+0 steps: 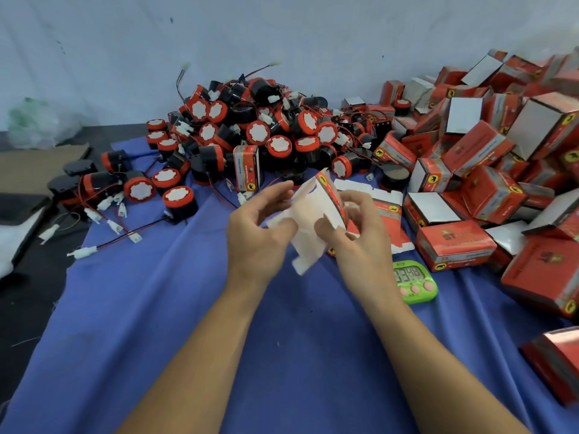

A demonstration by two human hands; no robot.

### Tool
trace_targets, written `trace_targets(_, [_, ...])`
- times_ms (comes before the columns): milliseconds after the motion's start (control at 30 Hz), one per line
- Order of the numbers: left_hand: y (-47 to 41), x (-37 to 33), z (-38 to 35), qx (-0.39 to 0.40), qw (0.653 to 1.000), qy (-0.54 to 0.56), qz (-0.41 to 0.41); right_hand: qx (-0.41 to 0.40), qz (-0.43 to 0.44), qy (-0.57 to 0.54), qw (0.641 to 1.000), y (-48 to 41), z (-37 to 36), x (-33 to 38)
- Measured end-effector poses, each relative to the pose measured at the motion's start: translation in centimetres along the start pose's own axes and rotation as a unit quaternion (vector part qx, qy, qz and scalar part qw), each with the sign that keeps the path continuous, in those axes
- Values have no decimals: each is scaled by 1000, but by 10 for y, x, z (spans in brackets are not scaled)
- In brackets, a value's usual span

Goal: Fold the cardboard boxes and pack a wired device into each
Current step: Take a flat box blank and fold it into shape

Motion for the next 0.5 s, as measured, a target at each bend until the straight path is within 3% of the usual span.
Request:
trace_targets(167, [16, -8, -34, 235, 969, 75, 0, 30, -33, 2, 999, -7, 2, -4])
trace_targets(400, [25, -26, -39, 286, 957, 11, -44, 74, -45, 29, 996, -5, -6, -2])
trace_targets(500, [30, -32, -45, 303, 948, -71, -71, 61, -70, 19, 996, -5, -1, -7])
Point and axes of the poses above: each hand's wrist, its own y-axis away from the middle knuckle, its own z-axis out of the back of the hand, x = y × z, the point moved 10 cm from there along -y, towards the middle knuckle, and after that the axes turned 7 degrees about -y, right-handed, at the moved point
